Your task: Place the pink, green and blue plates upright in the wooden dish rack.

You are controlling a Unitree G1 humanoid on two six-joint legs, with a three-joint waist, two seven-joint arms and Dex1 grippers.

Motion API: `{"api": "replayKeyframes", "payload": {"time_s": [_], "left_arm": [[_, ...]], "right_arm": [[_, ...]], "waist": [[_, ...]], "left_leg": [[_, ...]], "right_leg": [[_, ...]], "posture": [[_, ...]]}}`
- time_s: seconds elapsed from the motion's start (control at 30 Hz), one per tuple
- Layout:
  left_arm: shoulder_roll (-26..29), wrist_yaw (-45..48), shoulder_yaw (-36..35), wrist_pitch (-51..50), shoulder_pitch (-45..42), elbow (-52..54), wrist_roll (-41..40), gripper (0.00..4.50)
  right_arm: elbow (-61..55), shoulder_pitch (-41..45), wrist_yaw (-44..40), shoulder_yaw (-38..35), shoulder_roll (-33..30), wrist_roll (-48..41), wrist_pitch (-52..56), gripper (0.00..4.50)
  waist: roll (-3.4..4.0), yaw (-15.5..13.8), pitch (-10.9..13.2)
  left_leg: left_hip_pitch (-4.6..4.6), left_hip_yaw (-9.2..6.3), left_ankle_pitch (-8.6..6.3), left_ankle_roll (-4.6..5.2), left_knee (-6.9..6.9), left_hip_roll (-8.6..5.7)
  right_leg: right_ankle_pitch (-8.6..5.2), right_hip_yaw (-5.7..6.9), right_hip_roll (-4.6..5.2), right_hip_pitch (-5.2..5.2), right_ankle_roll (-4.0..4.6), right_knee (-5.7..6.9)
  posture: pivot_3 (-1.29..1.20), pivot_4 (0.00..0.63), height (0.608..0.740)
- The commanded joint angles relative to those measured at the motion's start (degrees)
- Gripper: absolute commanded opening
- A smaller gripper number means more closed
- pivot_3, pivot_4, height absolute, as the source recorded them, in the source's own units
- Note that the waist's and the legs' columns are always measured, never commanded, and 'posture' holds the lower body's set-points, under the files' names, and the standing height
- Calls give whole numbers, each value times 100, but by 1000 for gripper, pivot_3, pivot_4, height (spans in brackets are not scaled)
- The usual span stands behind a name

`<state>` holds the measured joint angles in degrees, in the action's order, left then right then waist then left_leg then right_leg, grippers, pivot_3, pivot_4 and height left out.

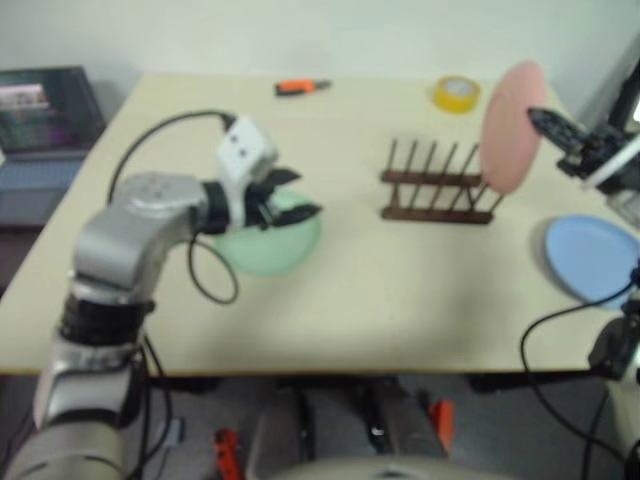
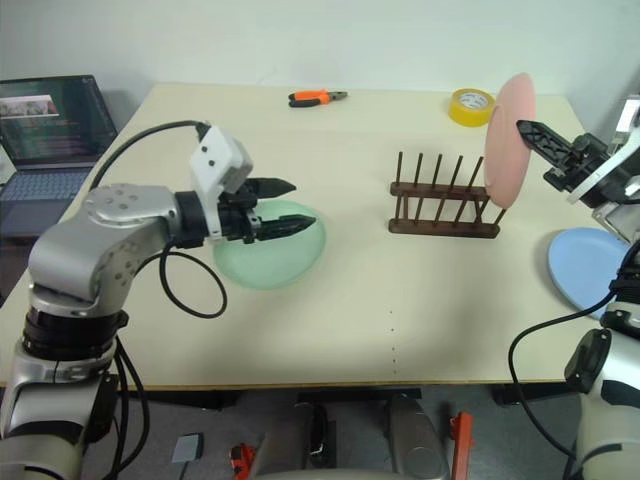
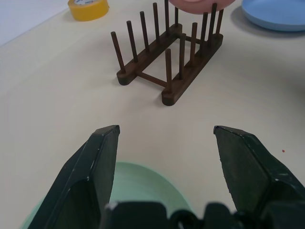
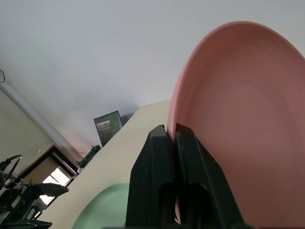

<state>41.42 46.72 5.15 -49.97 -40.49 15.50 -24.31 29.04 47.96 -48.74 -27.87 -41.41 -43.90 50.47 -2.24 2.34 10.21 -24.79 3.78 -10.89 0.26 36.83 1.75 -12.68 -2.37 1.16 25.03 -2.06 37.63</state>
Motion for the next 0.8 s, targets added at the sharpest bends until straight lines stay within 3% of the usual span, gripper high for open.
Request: {"api": "replayKeyframes", "payload": {"time_s": [0.03,0.23,0.33,0.57,0.8], "left_arm": [[101,-32,-133,21,-101,195,20,3453],[121,-53,-140,9,-93,209,20,3453],[124,-62,-141,-2,-91,222,16,3506],[109,-103,-134,-23,-97,210,28,3506],[80,-107,-95,94,-147,55,84,3506]], "right_arm": [[-29,15,-60,-11,-15,30,-204,0],[28,-33,-73,91,-4,181,-464,0],[107,6,-75,88,-5,223,-481,658],[266,59,-27,173,-68,435,-764,3036],[147,43,-30,161,-292,618,-1081,3036]], "waist": [[0,0,0],[0,0,0],[0,0,0],[0,0,0],[0,-3,0]], "left_leg": [[0,0,0,0,0,0],[0,0,0,0,0,0],[0,0,0,0,1,0],[0,0,0,0,0,-1],[0,0,0,0,0,-1]], "right_leg": [[0,0,0,0,0,0],[0,0,0,0,0,0],[0,0,0,-1,0,0],[0,0,0,0,0,0],[0,0,0,-1,0,0]], "posture": [[0,150,740],[0,150,740],[0,150,740],[0,150,740],[0,150,740]]}}
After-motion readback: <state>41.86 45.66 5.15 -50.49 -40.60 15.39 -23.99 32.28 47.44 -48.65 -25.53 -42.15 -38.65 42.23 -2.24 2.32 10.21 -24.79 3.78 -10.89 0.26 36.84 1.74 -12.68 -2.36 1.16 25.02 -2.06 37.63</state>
